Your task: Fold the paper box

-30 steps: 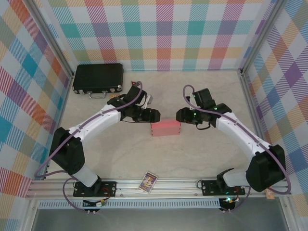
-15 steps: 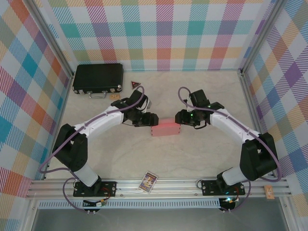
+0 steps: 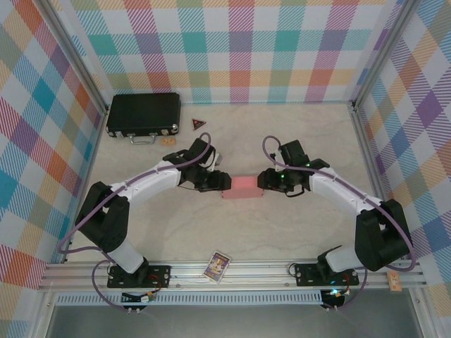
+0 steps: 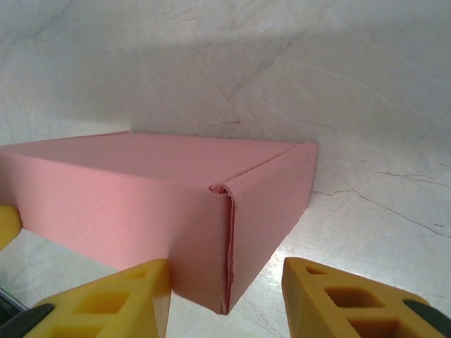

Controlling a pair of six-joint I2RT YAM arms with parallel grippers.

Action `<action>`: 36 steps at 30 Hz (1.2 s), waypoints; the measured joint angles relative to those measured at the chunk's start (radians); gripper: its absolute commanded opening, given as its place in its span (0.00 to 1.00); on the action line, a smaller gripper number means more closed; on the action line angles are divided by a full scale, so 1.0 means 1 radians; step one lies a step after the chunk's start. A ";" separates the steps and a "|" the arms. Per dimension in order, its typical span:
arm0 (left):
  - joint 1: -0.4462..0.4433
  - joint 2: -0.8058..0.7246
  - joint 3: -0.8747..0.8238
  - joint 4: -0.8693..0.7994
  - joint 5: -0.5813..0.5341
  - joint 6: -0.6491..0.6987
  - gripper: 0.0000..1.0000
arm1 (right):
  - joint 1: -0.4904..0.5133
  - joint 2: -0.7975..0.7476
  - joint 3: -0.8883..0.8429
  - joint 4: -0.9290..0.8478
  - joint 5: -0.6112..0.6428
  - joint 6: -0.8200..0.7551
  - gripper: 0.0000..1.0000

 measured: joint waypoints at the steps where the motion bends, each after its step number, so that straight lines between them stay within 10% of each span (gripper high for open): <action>1: 0.000 -0.008 -0.010 0.008 0.003 -0.001 0.56 | 0.000 -0.007 -0.006 0.002 0.000 0.000 0.45; 26: -0.021 -0.034 -0.213 0.149 0.029 -0.041 0.63 | 0.018 -0.088 -0.212 0.047 0.027 0.045 0.46; 36: -0.024 -0.125 -0.212 0.166 -0.278 0.026 0.86 | 0.018 -0.098 -0.177 0.063 0.351 0.048 0.52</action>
